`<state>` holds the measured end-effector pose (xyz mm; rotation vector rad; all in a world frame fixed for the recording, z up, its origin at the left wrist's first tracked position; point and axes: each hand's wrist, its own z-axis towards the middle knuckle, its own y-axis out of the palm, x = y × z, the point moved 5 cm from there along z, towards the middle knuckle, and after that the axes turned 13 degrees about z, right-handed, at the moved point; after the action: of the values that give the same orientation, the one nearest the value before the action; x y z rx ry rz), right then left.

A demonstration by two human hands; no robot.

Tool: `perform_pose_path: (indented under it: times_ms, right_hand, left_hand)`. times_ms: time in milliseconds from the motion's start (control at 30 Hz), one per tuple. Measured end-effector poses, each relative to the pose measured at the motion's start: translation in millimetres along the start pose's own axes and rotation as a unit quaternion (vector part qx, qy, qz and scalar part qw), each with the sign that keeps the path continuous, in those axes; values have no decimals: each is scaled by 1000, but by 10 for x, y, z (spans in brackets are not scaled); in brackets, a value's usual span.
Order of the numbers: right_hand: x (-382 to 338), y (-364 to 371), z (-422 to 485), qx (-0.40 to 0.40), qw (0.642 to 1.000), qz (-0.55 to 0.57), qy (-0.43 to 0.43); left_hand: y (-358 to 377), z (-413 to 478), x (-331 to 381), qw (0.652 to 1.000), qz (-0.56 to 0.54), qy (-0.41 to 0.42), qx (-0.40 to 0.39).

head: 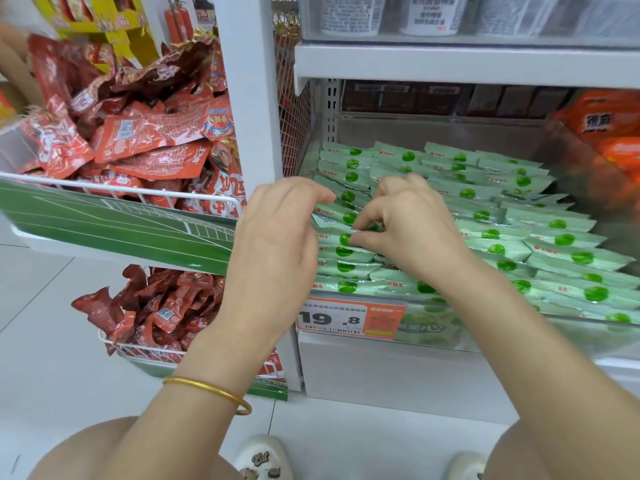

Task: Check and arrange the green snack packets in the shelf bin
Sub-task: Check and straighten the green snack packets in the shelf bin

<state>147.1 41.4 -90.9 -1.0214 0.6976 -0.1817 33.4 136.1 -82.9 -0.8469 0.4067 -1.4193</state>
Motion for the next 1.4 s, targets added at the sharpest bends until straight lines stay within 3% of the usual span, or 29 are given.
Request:
perform_pose_path:
  times_ms: [367, 500, 600, 734, 867, 1034, 1201, 1401]
  right_hand:
    - [-22, -141, -60, 113, 980, 163, -18]
    - [-13, -391, -154, 178, 929, 324, 2]
    - [5, -534, -283, 181, 889, 420, 11]
    - [85, -630, -405, 186, 839, 509, 32]
    - [211, -678, -460, 196, 826, 524, 68]
    - [359, -610, -473, 135, 832, 522, 131]
    - [457, -690, -472, 186, 813, 539, 118]
    - [505, -702, -454, 190, 806, 549, 116]
  left_hand:
    - [-12, 19, 45, 1000, -21, -20, 12]
    - [-102, 38, 117, 994, -92, -28, 50]
    - [-147, 56, 212, 989, -128, -6, 66]
    - [-31, 83, 350, 969, -248, 10, -16]
    - [86, 104, 471, 965, -258, 2, -48]
    - [201, 157, 589, 946, -316, -22, -62]
    - [329, 160, 661, 911, -380, -10, -158]
    - [319, 132, 712, 868, -460, -4, -189]
